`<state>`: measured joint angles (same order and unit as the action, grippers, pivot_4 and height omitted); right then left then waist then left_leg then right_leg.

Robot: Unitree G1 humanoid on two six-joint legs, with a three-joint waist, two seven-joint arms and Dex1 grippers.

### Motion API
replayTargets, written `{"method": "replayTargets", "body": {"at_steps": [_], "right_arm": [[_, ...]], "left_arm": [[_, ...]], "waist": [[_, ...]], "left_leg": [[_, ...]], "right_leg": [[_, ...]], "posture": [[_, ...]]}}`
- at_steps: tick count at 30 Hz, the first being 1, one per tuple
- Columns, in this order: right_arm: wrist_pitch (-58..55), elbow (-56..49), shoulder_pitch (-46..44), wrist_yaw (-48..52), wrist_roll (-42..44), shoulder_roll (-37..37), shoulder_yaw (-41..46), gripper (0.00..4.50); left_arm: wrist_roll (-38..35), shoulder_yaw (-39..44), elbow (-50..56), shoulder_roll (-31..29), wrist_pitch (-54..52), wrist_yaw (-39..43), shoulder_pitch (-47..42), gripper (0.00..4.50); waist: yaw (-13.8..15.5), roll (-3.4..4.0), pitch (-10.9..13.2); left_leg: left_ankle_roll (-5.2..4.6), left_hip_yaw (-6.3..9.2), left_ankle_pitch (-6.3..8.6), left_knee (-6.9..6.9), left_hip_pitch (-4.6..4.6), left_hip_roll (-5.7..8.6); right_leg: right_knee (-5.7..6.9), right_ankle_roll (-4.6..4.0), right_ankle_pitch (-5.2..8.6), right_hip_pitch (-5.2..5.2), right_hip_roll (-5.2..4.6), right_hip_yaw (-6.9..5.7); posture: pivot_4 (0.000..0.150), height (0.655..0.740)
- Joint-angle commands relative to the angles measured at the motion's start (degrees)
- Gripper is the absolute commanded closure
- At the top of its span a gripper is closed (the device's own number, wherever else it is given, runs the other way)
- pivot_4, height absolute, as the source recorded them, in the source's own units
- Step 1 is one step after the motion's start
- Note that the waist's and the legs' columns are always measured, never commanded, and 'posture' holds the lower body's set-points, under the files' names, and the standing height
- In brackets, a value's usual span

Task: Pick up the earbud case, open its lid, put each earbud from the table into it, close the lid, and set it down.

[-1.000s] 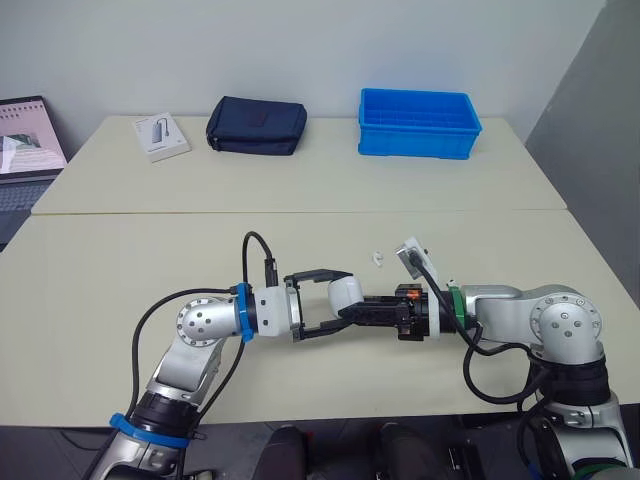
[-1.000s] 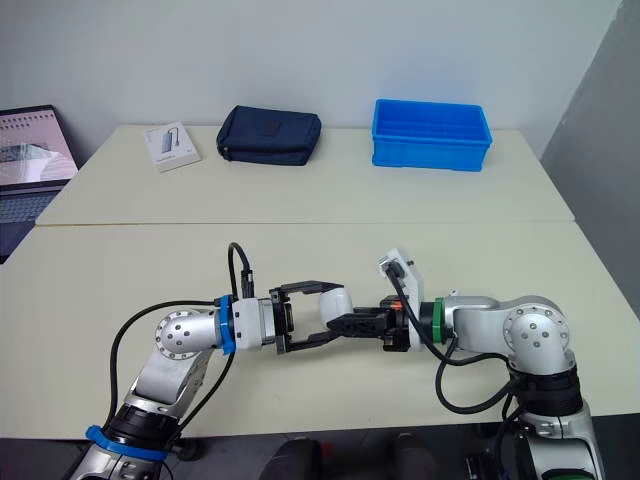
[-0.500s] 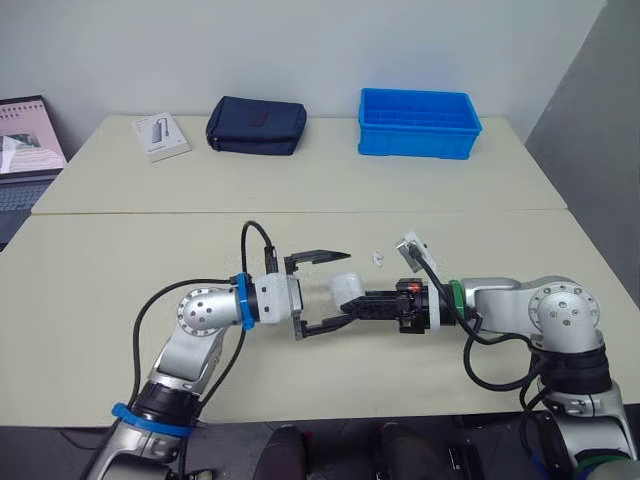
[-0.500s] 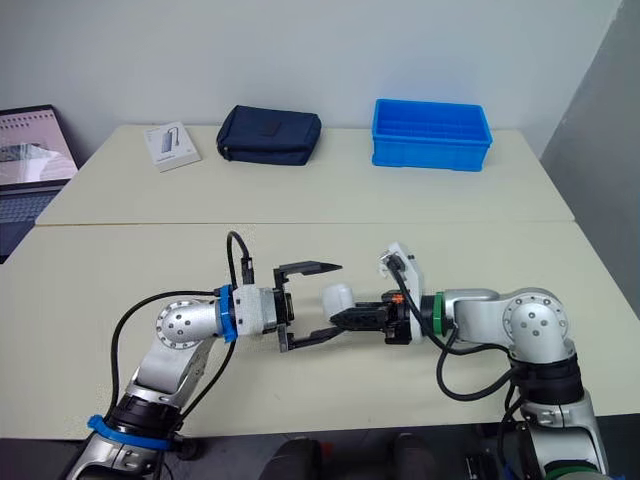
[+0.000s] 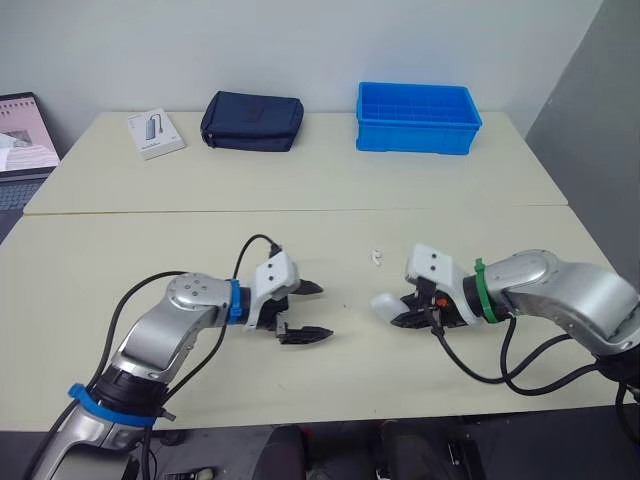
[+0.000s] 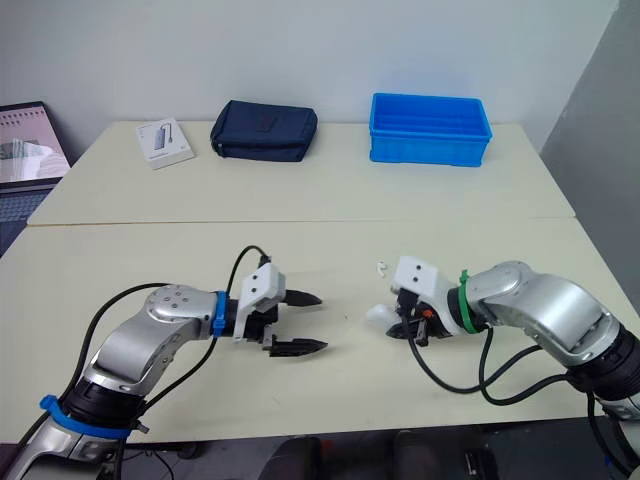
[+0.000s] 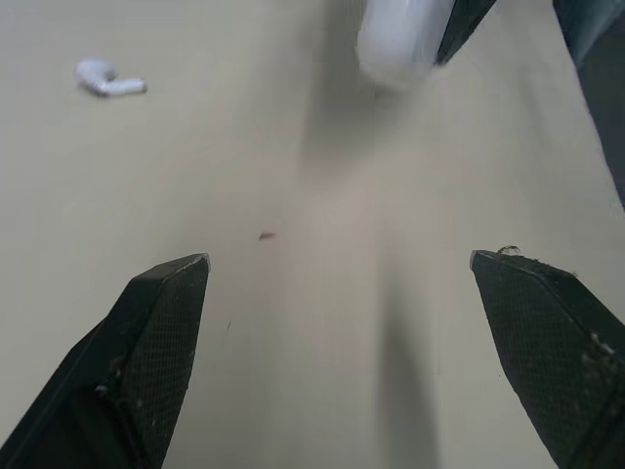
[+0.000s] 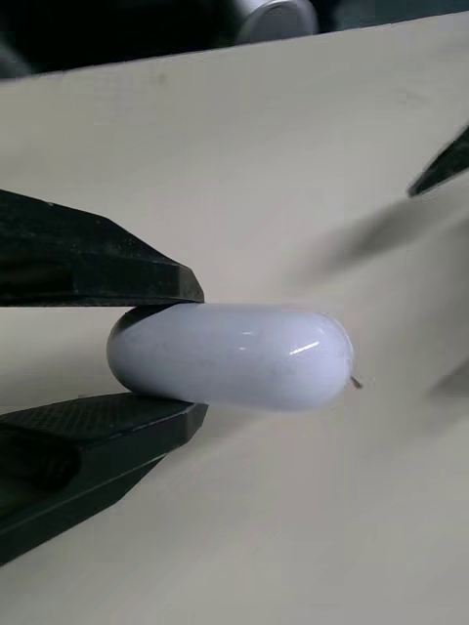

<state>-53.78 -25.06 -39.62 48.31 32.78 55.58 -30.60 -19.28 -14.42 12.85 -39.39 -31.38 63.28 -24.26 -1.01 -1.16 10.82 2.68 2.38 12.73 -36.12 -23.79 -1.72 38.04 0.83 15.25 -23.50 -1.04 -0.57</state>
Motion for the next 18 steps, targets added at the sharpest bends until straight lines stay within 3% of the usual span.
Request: {"method": "replayTargets", "body": {"at_steps": [1, 18], "right_arm": [[3.39, -1.36, -0.98, 3.39, -4.47, -0.85, -0.14, 3.72], [3.24, -0.99, -0.48, 8.73, -11.85, -6.15, 1.54, 3.72]], "left_arm": [[1.26, -2.26, 3.97, 1.33, -1.79, -1.48, -2.55, 0.00], [5.11, -7.91, 1.71, 7.10, 0.02, -1.88, -8.21, 0.00]], "waist": [[0.01, -0.01, 0.00], [0.05, -0.01, 0.01]], "left_leg": [[0.00, 0.00, 0.00, -0.01, 0.00, 0.00], [0.01, 0.03, -0.01, -0.23, 0.01, 0.01]], "right_leg": [[0.02, 0.00, 0.00, 0.00, 0.00, 0.00], [0.22, 0.01, -0.02, 0.02, 0.00, 0.01]], "posture": [[0.150, 0.7218], [0.150, 0.7218]]}}
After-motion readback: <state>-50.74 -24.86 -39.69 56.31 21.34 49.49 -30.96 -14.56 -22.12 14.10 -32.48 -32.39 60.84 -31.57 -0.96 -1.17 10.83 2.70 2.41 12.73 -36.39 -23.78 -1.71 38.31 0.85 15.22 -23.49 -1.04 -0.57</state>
